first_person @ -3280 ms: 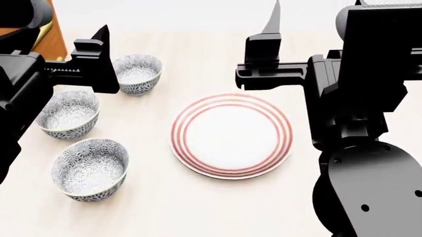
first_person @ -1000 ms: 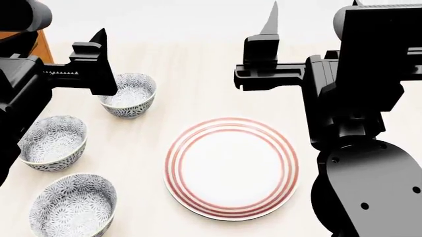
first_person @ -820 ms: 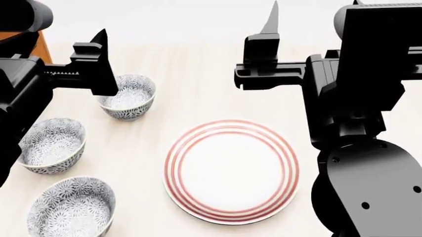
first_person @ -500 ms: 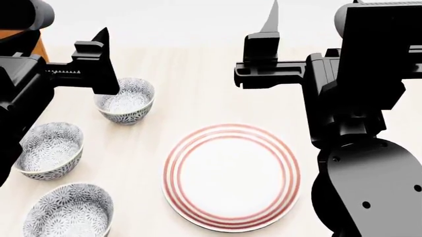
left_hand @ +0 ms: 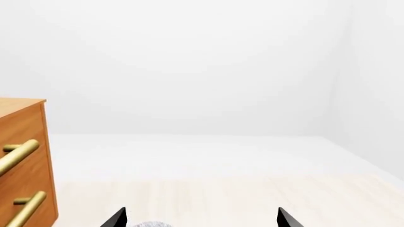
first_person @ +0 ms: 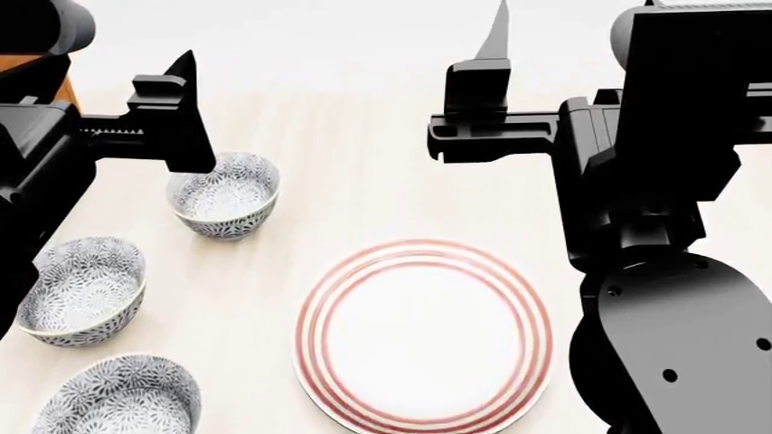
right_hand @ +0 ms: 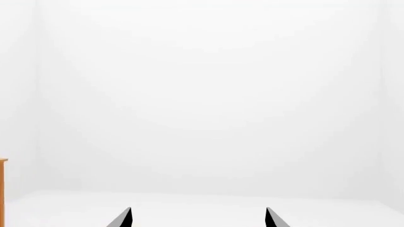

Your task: Put the bowl at the front on the plate.

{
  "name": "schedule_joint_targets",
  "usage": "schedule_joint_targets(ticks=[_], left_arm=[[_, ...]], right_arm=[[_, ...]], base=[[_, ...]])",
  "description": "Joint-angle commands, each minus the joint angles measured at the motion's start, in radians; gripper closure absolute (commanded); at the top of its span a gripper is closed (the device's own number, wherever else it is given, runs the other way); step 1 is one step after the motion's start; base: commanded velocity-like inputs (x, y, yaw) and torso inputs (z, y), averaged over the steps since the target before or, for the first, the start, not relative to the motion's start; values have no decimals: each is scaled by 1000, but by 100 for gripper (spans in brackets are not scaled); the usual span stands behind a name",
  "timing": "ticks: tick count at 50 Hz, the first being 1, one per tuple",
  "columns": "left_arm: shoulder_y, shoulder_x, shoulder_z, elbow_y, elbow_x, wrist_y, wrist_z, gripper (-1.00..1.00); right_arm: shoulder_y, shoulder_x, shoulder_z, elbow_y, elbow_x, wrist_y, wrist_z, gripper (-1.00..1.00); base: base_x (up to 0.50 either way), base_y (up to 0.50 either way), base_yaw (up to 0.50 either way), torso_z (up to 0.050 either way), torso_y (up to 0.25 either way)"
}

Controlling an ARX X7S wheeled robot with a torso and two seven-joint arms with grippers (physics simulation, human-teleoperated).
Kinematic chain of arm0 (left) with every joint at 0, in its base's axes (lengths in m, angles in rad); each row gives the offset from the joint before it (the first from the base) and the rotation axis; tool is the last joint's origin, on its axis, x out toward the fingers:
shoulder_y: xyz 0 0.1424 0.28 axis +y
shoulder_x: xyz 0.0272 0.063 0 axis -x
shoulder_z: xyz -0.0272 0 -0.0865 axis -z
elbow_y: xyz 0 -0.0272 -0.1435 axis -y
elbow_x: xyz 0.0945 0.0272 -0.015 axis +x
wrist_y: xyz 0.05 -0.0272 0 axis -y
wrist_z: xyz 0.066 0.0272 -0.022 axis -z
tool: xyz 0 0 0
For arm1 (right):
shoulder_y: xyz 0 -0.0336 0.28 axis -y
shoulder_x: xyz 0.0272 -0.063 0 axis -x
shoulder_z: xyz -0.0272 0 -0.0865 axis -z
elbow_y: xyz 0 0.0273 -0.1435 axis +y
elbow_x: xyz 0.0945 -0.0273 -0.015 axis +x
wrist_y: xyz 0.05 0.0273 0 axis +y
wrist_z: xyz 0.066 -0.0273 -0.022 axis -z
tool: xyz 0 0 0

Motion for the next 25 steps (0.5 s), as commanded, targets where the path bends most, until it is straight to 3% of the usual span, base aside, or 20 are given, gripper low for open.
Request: schedule_joint_targets(ticks=[1,25], left_arm=[[3,-4,-1,-1,-9,4,-8,-100],[10,-12,7,-5,-24,17,-17,-100]], right_arm=[[-2,2,-2,1,4,-3,4,-100],[-7,6,-1,1,14,-10,10,-100]], base=[[70,0,0,0,0],[69,0,0,0,1]])
